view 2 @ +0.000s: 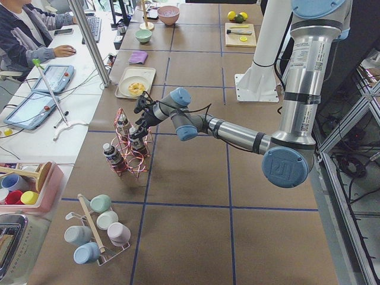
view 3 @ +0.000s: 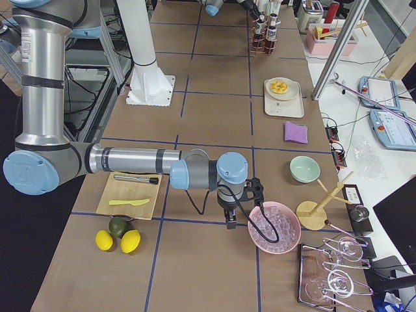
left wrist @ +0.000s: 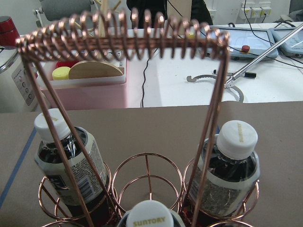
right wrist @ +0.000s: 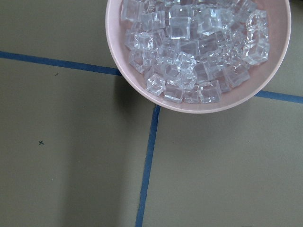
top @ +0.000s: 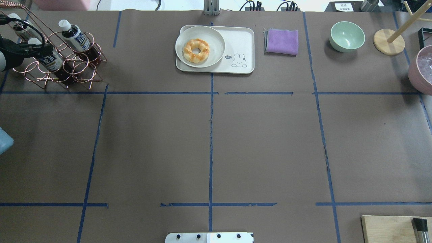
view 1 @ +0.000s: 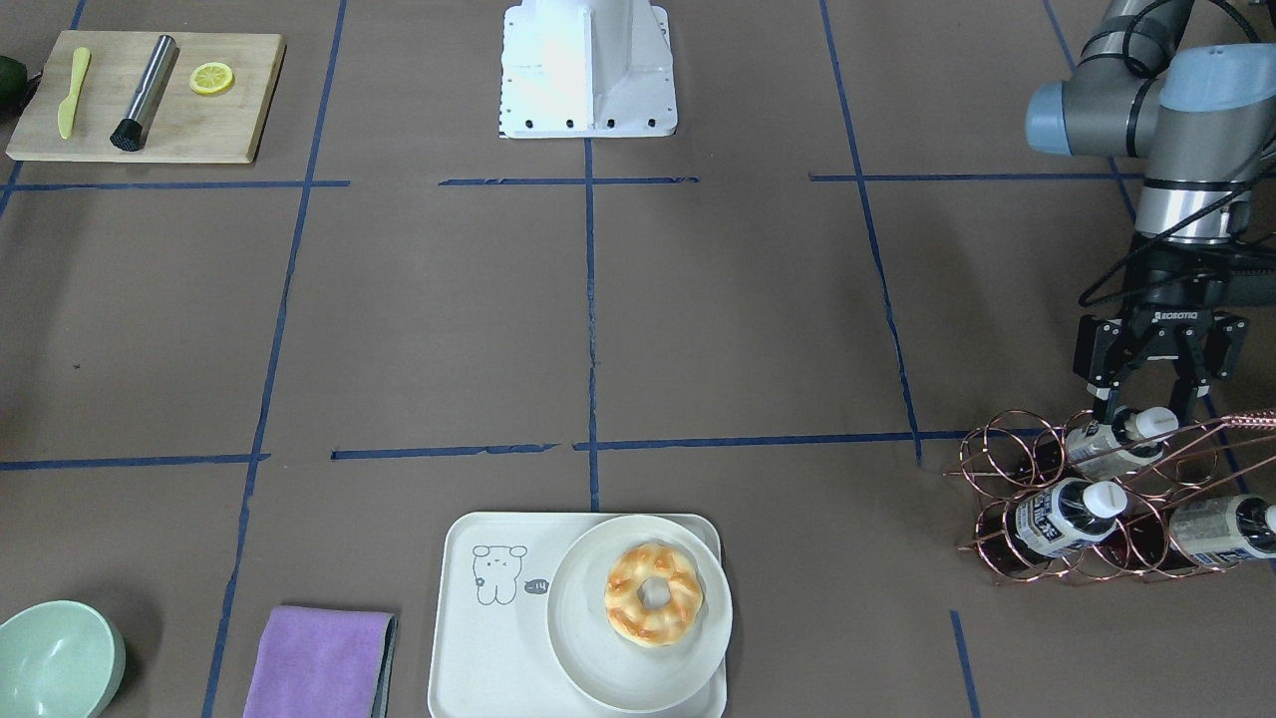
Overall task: Place tea on tray
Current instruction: 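Lower the left gripper onto a dark tea bottle in the rack and grasp it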
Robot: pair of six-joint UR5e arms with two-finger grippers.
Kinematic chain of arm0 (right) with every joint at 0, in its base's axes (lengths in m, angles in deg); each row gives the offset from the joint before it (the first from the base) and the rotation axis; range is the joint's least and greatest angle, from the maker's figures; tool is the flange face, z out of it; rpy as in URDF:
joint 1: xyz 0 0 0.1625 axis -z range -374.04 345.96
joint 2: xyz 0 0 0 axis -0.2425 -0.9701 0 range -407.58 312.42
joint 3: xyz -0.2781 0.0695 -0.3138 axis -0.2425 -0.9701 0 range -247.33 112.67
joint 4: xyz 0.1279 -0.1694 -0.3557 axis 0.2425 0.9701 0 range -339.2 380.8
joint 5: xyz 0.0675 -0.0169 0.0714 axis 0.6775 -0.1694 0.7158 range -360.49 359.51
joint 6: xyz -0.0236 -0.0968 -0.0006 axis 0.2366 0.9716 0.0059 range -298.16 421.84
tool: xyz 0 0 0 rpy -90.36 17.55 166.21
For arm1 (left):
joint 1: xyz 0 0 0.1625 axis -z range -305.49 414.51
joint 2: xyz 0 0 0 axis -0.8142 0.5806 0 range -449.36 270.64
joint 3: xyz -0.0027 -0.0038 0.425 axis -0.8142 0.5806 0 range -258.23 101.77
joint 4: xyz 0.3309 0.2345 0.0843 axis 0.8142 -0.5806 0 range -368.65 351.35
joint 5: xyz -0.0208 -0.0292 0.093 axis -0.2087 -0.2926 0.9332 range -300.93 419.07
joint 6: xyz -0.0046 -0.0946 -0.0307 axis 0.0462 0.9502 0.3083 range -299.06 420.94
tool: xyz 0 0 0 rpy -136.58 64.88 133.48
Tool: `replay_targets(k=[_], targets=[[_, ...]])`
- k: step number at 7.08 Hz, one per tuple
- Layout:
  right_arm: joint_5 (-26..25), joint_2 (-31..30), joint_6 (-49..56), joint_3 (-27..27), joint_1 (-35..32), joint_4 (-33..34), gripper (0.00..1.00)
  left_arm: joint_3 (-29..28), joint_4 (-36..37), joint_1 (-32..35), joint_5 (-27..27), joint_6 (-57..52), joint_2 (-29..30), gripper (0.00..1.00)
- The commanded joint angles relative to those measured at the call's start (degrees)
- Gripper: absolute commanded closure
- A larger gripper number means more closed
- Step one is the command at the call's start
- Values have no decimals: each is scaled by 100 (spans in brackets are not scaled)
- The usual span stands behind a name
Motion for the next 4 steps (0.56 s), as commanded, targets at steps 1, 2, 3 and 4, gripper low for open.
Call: replay_targets(k=[1, 2, 3, 4], targets=[[0, 6, 0, 0, 0, 7, 0, -11, -9, 17, 0, -167, 1, 26], [0, 6, 0, 0, 0, 7, 0, -12, -9, 44, 9, -176, 9, 26], [0, 6, 0, 0, 0, -2, 0, -12, -9, 79, 9, -176, 10, 26], [0, 6, 0, 0, 0, -2, 0, -12, -9, 122, 9, -176, 10, 26]])
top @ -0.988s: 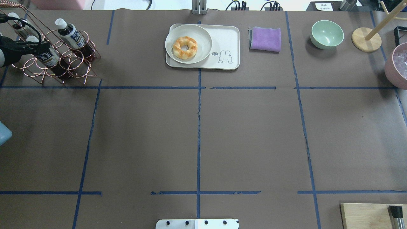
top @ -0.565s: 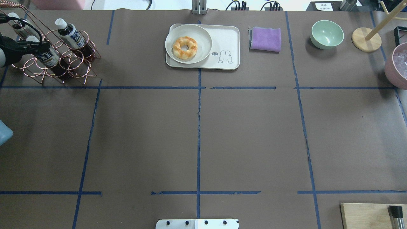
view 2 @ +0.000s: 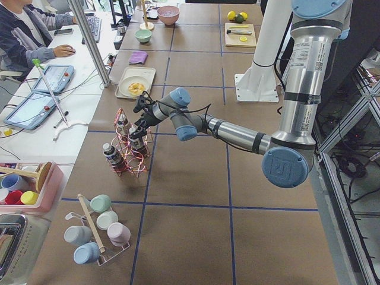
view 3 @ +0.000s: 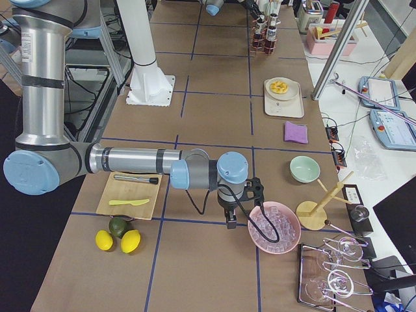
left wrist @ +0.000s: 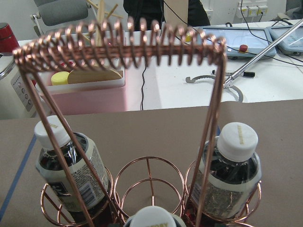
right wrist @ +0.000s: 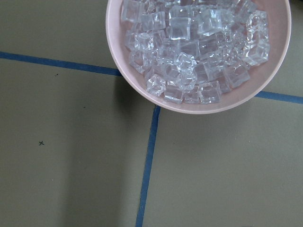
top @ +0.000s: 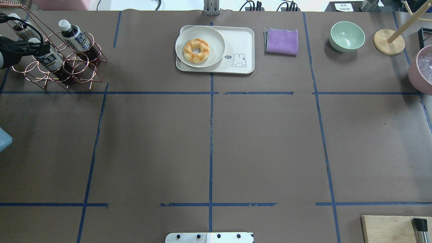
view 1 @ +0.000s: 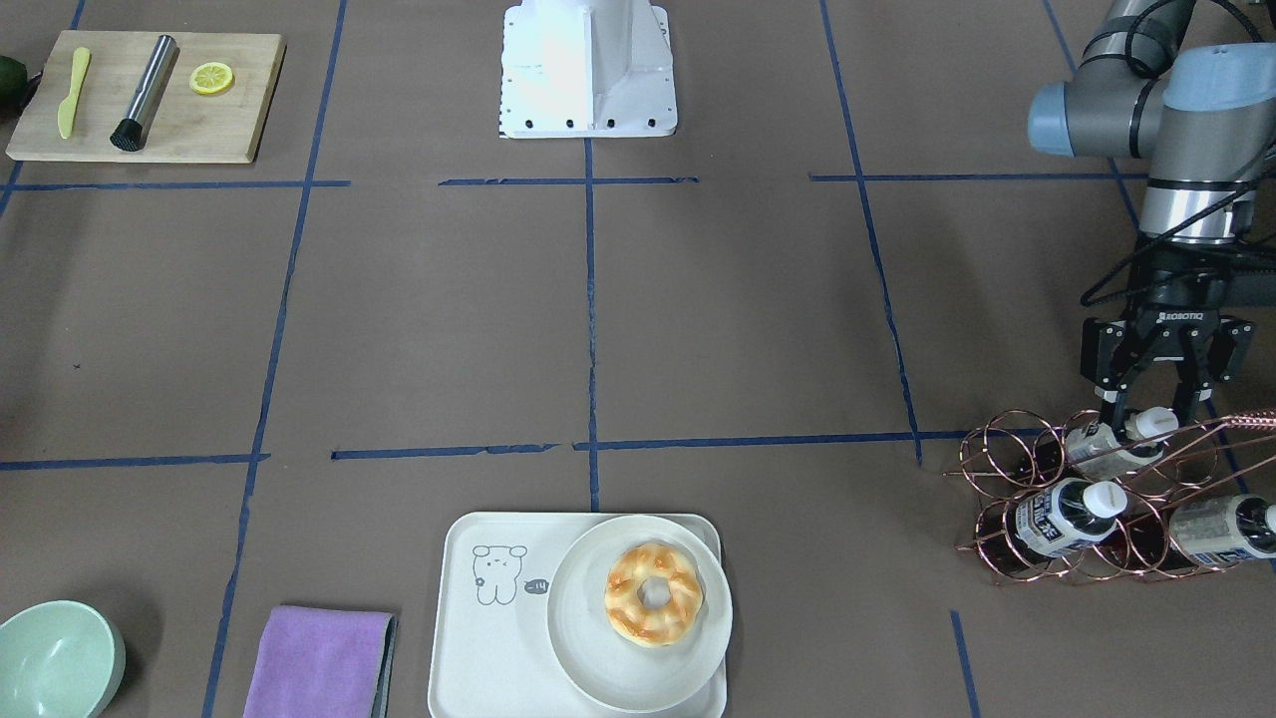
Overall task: Place tea on tray
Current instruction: 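Lower the left gripper onto a dark tea bottle in the rack and grasp it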
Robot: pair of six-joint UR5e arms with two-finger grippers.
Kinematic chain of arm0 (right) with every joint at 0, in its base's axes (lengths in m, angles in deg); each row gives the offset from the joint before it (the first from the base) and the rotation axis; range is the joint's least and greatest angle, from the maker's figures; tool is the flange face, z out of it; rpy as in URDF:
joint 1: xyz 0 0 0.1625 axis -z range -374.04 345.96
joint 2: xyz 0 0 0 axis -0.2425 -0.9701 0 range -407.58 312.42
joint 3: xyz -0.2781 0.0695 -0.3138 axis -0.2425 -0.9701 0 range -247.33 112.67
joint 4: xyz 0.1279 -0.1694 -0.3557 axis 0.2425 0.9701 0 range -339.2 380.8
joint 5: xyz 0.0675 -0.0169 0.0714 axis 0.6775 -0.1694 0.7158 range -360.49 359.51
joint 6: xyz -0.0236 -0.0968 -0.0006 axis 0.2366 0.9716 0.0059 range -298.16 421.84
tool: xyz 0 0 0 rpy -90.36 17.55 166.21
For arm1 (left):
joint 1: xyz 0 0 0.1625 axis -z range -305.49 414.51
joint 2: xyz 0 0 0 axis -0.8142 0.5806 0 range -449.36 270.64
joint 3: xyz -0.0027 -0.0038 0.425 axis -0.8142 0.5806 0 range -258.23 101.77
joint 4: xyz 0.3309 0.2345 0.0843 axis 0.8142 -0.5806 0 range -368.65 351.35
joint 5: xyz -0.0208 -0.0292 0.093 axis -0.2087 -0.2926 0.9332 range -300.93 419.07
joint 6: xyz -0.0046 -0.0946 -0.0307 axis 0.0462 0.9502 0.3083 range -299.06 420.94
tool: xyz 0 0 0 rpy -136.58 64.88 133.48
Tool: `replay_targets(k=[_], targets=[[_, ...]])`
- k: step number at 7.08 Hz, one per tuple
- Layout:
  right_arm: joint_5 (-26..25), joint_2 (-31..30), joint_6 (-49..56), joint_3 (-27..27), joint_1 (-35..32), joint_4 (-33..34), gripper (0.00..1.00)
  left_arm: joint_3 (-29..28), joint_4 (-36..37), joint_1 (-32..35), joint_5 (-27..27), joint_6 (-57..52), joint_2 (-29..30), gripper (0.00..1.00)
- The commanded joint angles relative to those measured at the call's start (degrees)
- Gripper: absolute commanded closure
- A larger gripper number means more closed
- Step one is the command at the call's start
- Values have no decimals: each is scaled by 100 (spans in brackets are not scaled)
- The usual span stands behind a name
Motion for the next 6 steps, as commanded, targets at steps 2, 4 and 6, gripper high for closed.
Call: replay_targets(k=[2, 4, 6], targets=[[0, 9, -9, 0, 0, -3, 0, 0, 0, 100, 1, -6, 1, 26], [0, 9, -9, 0, 0, -3, 0, -44, 0, 92, 1, 3, 28, 28], [0, 9, -9, 0, 0, -3, 0, -97, 0, 83, 1, 3, 37, 30]])
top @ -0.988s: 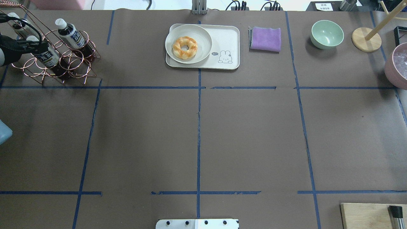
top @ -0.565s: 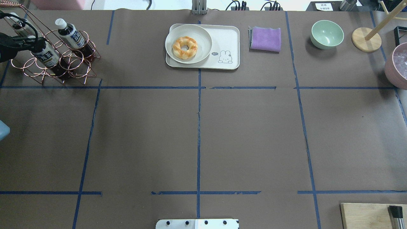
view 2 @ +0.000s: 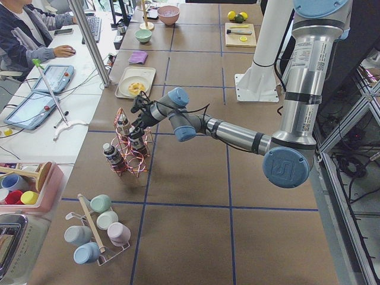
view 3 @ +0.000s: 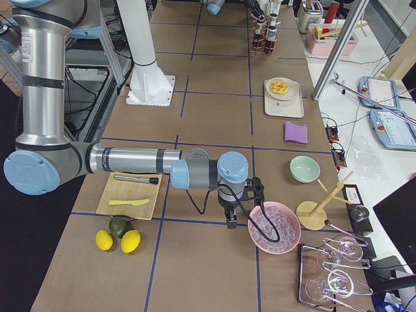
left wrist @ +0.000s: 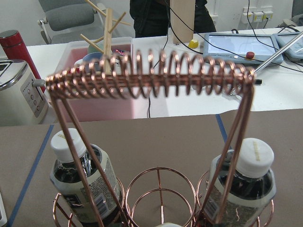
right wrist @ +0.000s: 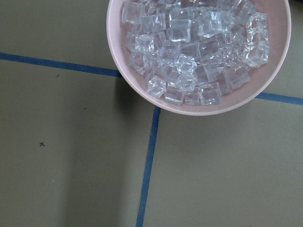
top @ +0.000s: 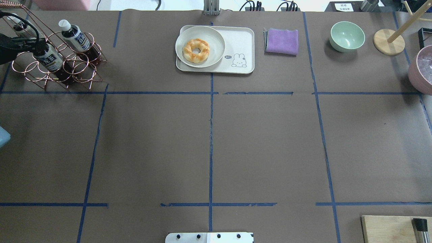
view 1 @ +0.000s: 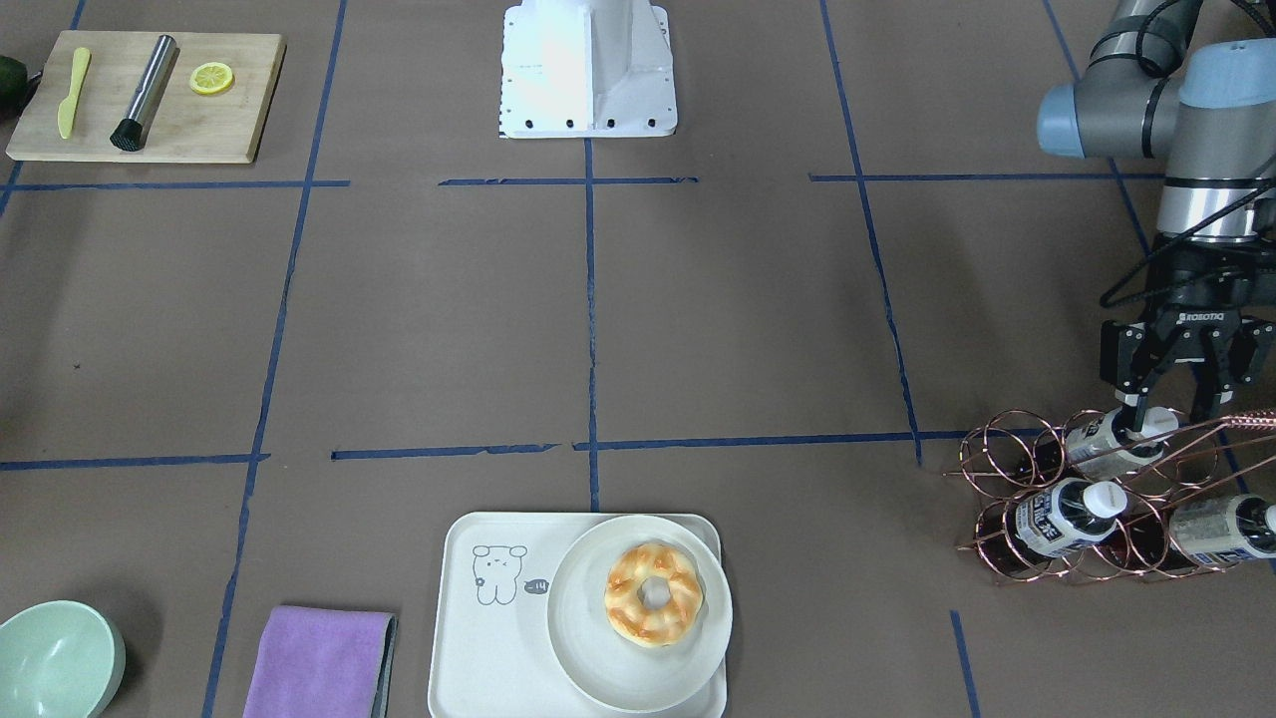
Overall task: Place tea on tray
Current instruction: 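Lower the left gripper onto a dark tea bottle in the rack and grasp it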
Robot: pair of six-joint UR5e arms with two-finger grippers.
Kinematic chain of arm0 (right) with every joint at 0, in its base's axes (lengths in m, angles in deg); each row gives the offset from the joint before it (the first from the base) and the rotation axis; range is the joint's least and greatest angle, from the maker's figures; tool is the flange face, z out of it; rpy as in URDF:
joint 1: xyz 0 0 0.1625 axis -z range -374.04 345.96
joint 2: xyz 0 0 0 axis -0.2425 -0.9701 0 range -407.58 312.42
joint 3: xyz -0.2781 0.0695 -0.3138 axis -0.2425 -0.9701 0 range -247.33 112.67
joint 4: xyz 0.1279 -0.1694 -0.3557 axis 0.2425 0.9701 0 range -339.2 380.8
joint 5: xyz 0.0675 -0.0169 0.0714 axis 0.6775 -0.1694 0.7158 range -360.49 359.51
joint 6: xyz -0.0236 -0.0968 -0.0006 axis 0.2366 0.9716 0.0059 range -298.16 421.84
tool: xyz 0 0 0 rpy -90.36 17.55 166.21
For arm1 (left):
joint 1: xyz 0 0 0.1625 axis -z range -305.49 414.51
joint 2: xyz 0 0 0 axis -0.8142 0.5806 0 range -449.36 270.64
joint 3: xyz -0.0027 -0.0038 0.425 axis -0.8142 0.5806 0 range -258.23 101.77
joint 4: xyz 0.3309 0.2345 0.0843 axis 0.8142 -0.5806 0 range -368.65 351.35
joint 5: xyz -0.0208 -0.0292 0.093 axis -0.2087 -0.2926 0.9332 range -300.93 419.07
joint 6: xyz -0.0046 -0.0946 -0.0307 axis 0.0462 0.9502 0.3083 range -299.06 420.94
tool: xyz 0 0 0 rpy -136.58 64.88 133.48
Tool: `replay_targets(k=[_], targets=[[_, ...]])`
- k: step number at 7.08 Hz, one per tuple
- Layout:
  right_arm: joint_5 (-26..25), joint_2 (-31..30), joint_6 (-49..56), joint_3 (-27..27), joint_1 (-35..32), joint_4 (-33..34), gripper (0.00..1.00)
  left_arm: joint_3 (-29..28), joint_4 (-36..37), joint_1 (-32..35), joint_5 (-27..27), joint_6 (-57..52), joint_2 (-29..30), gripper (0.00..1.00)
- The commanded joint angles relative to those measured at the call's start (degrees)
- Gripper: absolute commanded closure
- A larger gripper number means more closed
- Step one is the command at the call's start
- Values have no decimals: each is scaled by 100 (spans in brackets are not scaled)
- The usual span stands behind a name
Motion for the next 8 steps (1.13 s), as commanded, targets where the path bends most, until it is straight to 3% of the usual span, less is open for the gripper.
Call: replay_targets(k=[1, 3, 5, 6, 8], targets=[[0, 0, 0, 0, 0, 0, 0, -53, 0, -7, 0, 1, 49, 33], [0, 0, 0, 9, 0, 0, 0, -80, -9, -7, 0, 10, 67, 46], [17, -17, -9, 105, 0, 9, 0, -54, -88, 2, 0, -25, 58, 83], [18, -17, -9, 106, 0, 9, 0, -19, -88, 2, 0, -25, 67, 92], [26, -17, -9, 106, 0, 9, 0, 8, -88, 150, -9, -17, 102, 96]])
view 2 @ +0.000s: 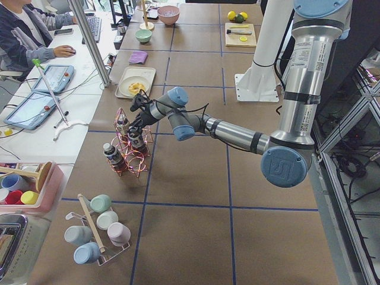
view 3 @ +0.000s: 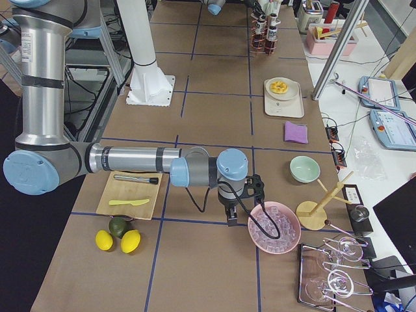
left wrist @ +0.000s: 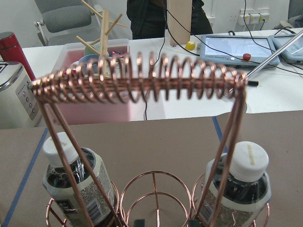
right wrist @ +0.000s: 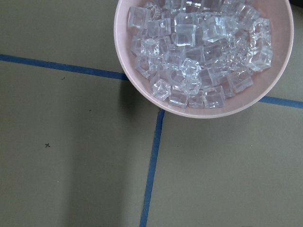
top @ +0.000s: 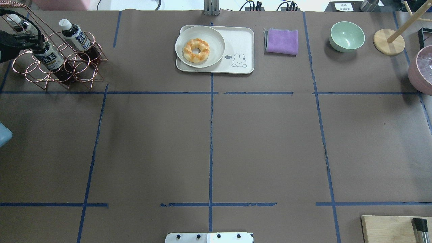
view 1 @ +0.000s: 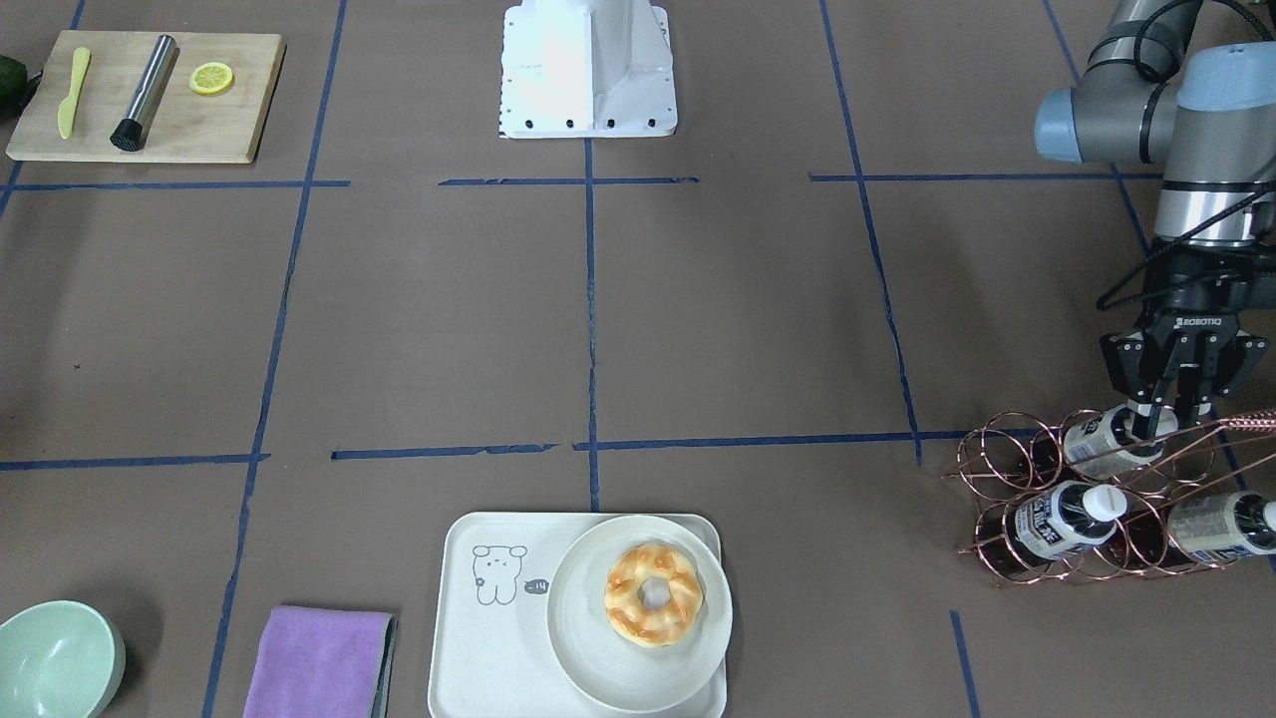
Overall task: Place tea on tray
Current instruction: 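Lift the tea bottle straight up out of the rack with the left gripper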
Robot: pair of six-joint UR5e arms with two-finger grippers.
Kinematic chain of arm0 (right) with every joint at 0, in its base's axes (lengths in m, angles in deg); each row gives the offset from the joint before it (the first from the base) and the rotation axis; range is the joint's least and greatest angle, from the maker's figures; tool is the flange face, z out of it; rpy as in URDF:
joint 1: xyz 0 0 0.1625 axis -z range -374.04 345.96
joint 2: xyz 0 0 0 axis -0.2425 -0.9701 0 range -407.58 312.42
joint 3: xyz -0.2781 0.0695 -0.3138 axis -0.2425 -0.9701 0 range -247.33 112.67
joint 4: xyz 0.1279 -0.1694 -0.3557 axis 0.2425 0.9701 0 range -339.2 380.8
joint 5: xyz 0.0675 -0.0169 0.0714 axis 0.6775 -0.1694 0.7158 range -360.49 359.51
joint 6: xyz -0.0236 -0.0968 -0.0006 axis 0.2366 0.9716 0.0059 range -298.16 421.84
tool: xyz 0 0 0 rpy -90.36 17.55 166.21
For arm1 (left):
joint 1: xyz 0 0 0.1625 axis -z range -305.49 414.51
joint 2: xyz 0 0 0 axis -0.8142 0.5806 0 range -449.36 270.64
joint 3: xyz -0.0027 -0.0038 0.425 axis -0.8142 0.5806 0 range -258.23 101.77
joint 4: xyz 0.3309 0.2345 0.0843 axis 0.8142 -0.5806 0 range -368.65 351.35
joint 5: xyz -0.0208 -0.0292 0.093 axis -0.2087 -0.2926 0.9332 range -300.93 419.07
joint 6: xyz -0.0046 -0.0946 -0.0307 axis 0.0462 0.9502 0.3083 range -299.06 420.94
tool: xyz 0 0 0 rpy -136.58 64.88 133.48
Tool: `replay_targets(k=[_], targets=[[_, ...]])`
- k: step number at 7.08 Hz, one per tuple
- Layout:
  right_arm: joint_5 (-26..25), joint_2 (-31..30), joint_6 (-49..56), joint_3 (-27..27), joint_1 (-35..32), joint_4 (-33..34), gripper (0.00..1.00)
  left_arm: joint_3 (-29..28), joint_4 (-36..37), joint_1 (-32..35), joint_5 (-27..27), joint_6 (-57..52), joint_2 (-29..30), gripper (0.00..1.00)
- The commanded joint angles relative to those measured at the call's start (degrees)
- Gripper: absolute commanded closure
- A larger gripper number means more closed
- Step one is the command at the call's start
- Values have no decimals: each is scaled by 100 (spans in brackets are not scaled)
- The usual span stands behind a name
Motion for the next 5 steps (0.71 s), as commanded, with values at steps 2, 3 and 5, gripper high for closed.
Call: replay_targets(k=[2, 3, 5], targets=[[7, -1, -9, 4, 0, 0, 0, 91, -1, 277, -24, 6, 54, 96], [42, -1, -9, 4, 0, 0, 0, 161, 8, 382, -68, -3, 54, 96], [51, -1, 0, 4, 0, 0, 0, 398, 34, 549, -390, -3, 37, 96]])
